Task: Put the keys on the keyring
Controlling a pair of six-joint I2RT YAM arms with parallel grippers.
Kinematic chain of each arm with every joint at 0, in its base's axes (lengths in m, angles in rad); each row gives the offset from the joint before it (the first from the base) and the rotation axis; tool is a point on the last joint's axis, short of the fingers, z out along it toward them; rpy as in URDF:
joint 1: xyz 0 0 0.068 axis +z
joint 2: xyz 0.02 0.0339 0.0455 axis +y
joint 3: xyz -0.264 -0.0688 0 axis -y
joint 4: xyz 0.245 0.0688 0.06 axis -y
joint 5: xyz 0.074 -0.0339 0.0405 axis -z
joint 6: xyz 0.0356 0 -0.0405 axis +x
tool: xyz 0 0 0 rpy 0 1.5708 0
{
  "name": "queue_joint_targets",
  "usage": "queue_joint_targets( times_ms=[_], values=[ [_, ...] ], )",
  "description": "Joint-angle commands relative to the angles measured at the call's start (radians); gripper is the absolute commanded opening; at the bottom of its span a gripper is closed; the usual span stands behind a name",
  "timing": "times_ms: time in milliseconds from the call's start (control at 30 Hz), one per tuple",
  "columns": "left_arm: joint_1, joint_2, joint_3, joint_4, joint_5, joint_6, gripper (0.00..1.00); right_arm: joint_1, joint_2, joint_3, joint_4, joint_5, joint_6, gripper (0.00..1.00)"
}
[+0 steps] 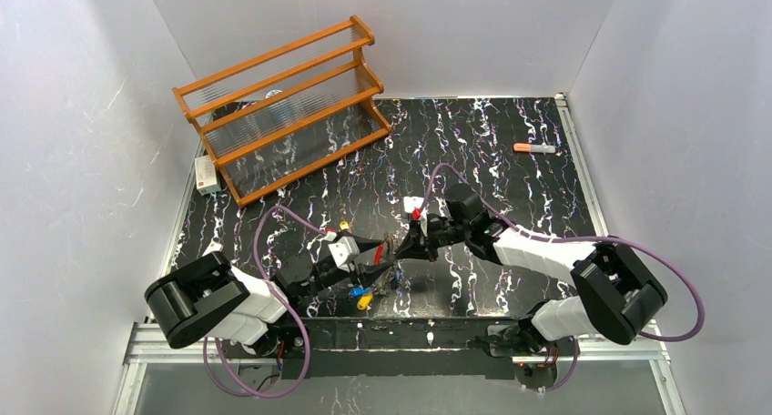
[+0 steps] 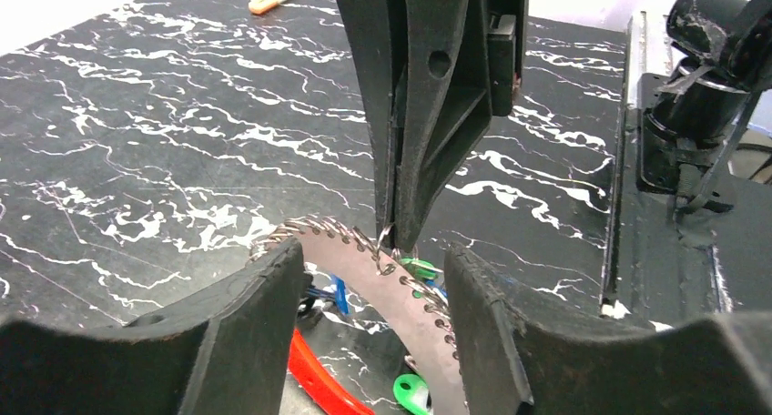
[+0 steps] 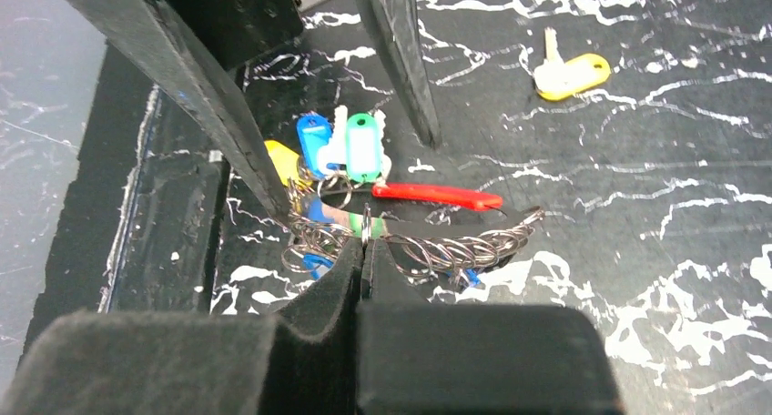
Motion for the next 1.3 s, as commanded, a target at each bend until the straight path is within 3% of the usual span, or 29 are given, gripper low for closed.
queue_joint_targets(
  times_ms=[0, 133, 400, 700, 1267],
  values=[
    [-0.002, -0.02, -0.008, 0.145, -0.046, 0.062, 0.58, 0.008, -0.051, 0.06, -0.216, 0.121, -0.092, 0.01],
    [-0.003, -0.034, 0.005, 0.053, -0.046, 0.106, 0.59, 0.012, -0.052, 0.065, -0.341, 0.239, -0.111, 0.01],
    [-0.003, -0.014, 0.064, -0.126, 0.066, 0.191, 0.46, 0.059, 0.039, 0.124, -0.476, 0.399, -0.093, 0.01],
    [-0.003, 0.104, 0.124, -0.169, 0.199, 0.241, 0.38, 0.088, 0.042, 0.151, -0.469, 0.288, -0.148, 0.01],
    [-0.003, 0.237, 0.216, -0.243, 0.247, 0.316, 0.18, 0.119, 0.015, 0.151, -0.462, 0.248, -0.171, 0.01]
  ],
)
